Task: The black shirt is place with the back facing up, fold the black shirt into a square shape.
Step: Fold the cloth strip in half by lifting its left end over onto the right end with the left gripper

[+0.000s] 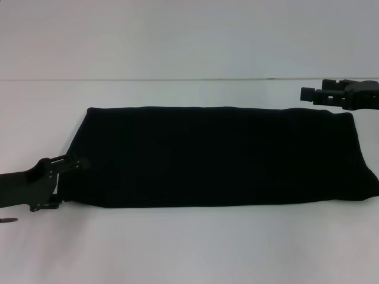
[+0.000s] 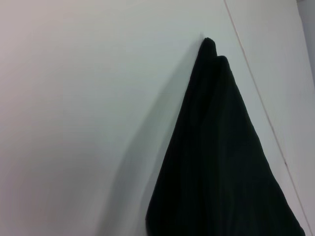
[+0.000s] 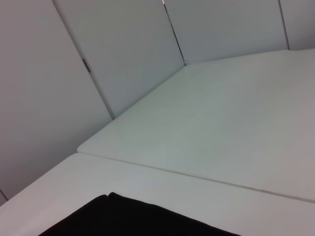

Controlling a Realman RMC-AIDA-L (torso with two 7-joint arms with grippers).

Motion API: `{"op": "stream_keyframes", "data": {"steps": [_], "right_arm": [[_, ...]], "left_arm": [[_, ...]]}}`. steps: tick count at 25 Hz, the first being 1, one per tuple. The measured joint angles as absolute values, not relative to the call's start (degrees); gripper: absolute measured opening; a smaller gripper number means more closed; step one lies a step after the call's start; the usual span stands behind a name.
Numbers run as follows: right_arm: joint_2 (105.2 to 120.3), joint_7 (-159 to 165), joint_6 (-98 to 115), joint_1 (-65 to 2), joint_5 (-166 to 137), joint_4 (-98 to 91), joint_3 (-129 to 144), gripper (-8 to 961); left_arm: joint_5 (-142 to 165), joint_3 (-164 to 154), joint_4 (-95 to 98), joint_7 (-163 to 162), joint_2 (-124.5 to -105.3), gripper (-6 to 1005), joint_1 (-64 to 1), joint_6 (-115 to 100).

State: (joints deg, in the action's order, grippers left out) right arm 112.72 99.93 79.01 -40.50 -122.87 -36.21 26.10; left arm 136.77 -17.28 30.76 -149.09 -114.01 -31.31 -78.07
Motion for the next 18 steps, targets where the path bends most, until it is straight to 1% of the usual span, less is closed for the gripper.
{"op": "stream_keyframes", "data": {"steps": [12, 14, 18], "right_arm": [[112.67, 99.87, 79.01, -40.52, -122.87, -36.21, 26.11, 924], [112.67, 99.78, 79.01, -40.52, -122.87, -36.21, 26.10, 924], [112.67, 99.33, 79.01, -40.52, -122.87, -36.21, 26.10, 924]], "left_arm": [[138.09, -17.23, 30.85, -148.27, -113.93, 823, -31.11, -77.44], [138.22, -17.30, 30.85, -148.27, -113.95, 569, -31.11, -77.32], [139.00, -17.31, 30.85, -148.27, -113.97, 411, -31.16, -77.10]]}}
